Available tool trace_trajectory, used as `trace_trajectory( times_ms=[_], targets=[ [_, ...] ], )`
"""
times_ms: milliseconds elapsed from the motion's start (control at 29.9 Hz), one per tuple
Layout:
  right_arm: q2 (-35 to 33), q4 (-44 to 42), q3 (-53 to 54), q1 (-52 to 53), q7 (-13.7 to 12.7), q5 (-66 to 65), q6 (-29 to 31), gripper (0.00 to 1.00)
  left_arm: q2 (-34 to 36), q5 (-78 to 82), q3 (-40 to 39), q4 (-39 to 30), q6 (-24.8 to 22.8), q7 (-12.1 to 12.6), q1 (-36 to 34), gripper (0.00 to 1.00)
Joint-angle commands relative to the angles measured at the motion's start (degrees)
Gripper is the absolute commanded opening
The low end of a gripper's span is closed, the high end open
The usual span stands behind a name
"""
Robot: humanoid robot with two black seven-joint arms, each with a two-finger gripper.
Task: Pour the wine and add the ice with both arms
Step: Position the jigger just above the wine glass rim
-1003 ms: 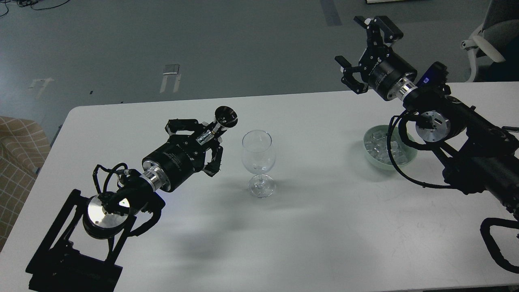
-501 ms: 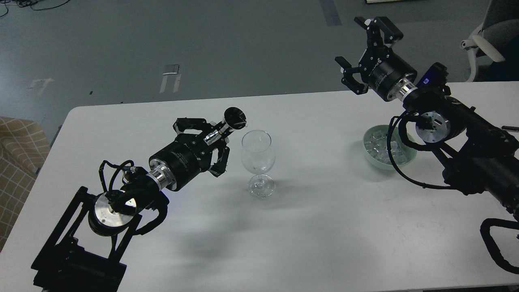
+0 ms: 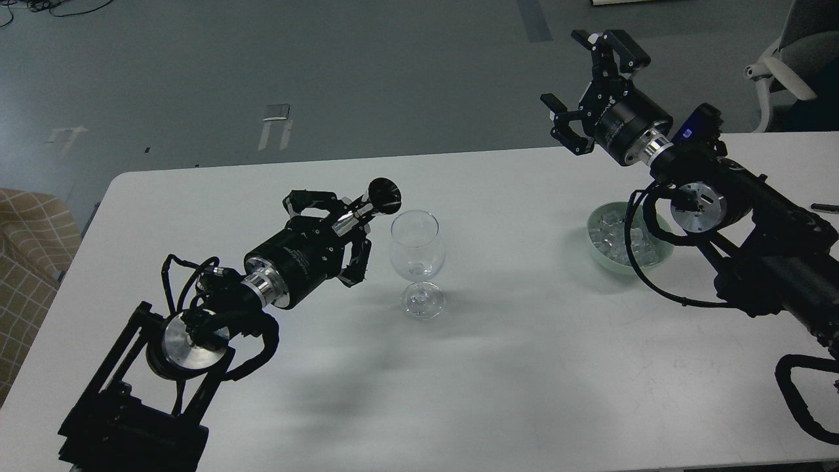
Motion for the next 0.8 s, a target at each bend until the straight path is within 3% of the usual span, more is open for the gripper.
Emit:
trace_trajectory(
  times_ms=[0, 769],
  targets=[
    [0.0, 0.0, 0.0, -0.14, 0.0, 0.0, 0.09, 1.0, 0.0, 1.23, 0.0, 0.0, 0.0, 0.08, -0.25, 0.13],
    [0.18, 0.0, 0.0, -0.05, 0.09, 0.0, 0.0, 1.0, 0.09, 6.68, 1.31, -0.97, -0.26, 0.08, 0.28, 0.13]
  ],
)
